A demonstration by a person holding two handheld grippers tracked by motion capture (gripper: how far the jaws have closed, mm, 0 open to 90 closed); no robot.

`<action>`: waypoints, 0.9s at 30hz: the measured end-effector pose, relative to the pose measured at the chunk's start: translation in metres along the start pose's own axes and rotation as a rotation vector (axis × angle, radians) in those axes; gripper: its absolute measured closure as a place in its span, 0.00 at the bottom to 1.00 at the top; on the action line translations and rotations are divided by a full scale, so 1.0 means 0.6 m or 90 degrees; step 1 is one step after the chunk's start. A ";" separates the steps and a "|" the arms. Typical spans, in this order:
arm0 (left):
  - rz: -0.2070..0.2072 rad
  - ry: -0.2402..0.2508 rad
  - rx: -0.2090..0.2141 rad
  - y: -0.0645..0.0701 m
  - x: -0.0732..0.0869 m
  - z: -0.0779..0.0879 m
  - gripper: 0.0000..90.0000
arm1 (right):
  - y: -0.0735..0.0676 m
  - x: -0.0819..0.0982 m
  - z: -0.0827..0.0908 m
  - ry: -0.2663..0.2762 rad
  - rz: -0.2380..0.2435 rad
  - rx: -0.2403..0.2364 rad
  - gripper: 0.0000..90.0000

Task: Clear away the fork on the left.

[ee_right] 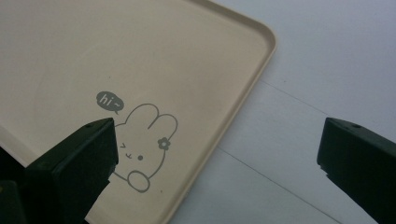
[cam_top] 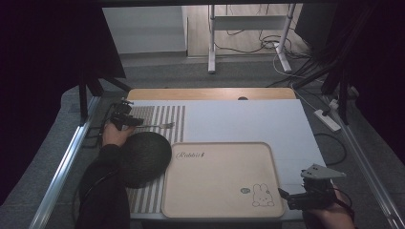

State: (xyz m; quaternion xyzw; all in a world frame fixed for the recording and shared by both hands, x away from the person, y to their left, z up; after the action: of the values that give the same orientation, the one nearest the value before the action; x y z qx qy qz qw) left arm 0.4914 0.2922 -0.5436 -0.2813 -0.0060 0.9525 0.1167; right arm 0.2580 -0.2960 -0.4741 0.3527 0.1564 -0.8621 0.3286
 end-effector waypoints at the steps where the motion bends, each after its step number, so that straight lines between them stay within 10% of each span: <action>1: -0.001 -0.004 -0.005 -0.003 0.000 -0.003 0.54 | 0.000 0.000 0.000 0.000 0.000 0.000 0.00; 7: -0.022 -0.037 -0.072 -0.023 0.012 -0.018 0.99 | -0.001 0.000 0.000 -0.002 0.003 -0.002 0.00; 14: 0.010 -0.044 -0.040 -0.036 0.023 -0.026 0.99 | -0.001 0.000 -0.001 -0.003 0.005 -0.003 0.00; 27: -0.030 -0.102 0.018 -0.026 0.058 0.006 0.99 | -0.004 0.001 0.000 -0.004 0.012 -0.002 0.00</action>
State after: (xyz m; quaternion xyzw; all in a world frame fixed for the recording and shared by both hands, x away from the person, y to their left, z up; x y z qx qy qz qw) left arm 0.4649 0.3156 -0.5580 -0.2026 -0.0086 0.9688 0.1426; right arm 0.2561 -0.2947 -0.4742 0.3510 0.1530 -0.8599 0.3377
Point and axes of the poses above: each handheld gripper's, and its own axes: z roughly backward along the jaws, x roughly out of its underside, y roughly to its right, the point moved 4 cm from there along -z, roughly forward along the jaws, and after that the axes turned 9 degrees about -x, right-handed, at the moved point
